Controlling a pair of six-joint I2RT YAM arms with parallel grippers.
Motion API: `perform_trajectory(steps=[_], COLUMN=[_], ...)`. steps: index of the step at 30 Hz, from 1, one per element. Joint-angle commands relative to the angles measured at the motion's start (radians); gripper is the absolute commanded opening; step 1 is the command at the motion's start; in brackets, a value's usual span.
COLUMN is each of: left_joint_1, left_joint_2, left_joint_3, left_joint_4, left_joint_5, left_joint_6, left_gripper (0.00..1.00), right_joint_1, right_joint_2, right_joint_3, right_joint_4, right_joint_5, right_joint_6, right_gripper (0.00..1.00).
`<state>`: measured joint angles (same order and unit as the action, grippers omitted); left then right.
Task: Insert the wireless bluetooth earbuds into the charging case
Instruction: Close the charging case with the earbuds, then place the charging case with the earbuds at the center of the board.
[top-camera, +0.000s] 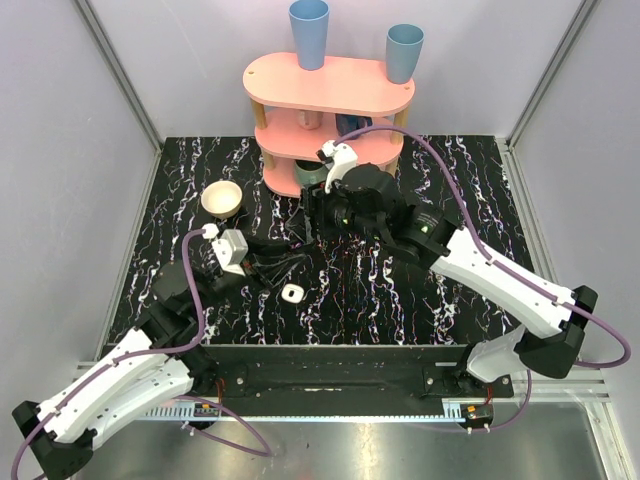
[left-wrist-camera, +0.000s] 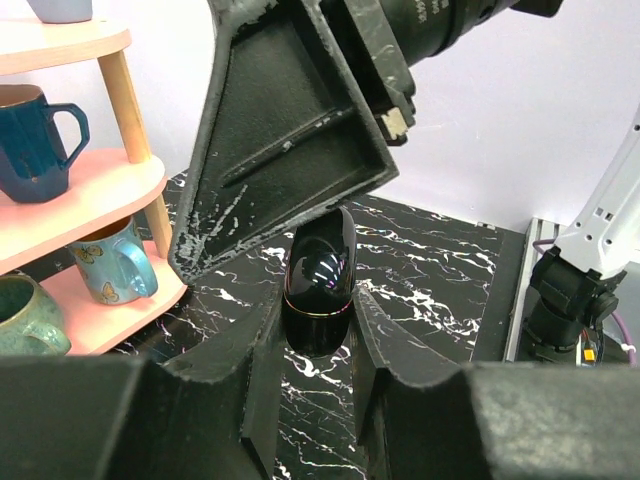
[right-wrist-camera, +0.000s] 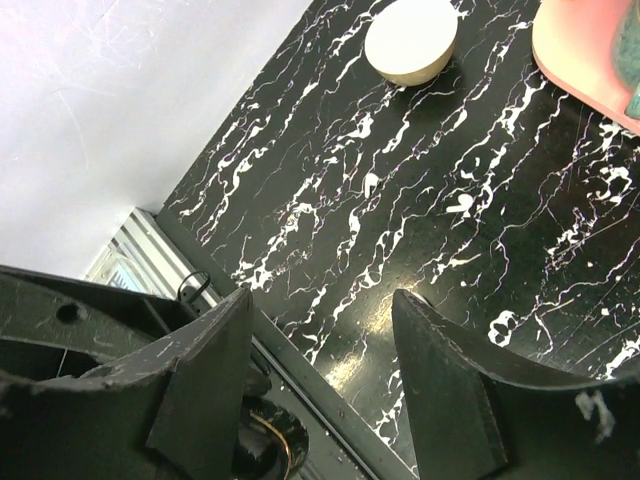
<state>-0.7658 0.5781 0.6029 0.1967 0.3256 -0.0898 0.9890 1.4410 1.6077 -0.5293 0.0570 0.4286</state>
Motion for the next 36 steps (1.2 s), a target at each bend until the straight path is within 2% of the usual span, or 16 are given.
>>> perform_trajectory(steps=[1, 5, 6, 8, 10, 15, 20, 24, 27, 32, 36], left_joint_1=[-0.001, -0.001, -0.001, -0.001, -0.001, -0.001, -0.001, -0.001, 0.0, -0.004, -0.006], left_joint_2=[-0.001, 0.022, 0.029, 0.055, 0.09, 0.187, 0.302, 0.368, 0.43, 0.539, 0.606], left_joint_3=[0.035, 0.046, 0.057, 0.067, 0.09, 0.132, 0.155, 0.176, 0.204, 0.184, 0.186], left_joint_4=[0.076, 0.047, 0.026, 0.009, -0.032, -0.071, -0.049, -0.063, -0.057, 0.062, 0.098], left_joint_5=[-0.053, -0.059, -0.053, -0.037, -0.013, 0.058, 0.084, -0.005, -0.005, -0.014, -0.03], left_joint_6=[-0.021, -0.027, -0.037, -0.056, -0.097, -0.21, -0.306, -0.355, -0.392, -0.528, -0.583], left_gripper=[0.0, 0.0, 0.0, 0.0, 0.0, 0.0, 0.0, 0.0, 0.0, 0.0, 0.0], right_joint_1=[0.0, 0.0, 0.0, 0.0, 0.0, -0.026, -0.084, -0.104, -0.124, -0.147, -0.154], right_joint_2=[-0.057, -0.108, -0.122, -0.158, -0.185, -0.287, -0.395, -0.453, -0.49, -0.505, -0.516], right_joint_3=[-0.022, -0.051, -0.063, -0.078, -0.107, -0.202, -0.307, -0.394, -0.446, -0.469, -0.477], right_joint_4=[0.003, 0.018, 0.02, 0.023, 0.025, 0.025, 0.019, -0.003, -0.009, -0.026, -0.031], right_joint_5=[-0.016, 0.101, 0.139, 0.265, 0.393, 0.543, 0.547, 0.534, 0.512, 0.484, 0.486], right_joint_6=[0.013, 0.006, -0.002, -0.014, -0.034, -0.036, 0.009, 0.058, 0.088, 0.101, 0.102], right_gripper=[0.65, 0.66, 0.69, 0.72, 0.75, 0.77, 0.78, 0.78, 0.78, 0.78, 0.78])
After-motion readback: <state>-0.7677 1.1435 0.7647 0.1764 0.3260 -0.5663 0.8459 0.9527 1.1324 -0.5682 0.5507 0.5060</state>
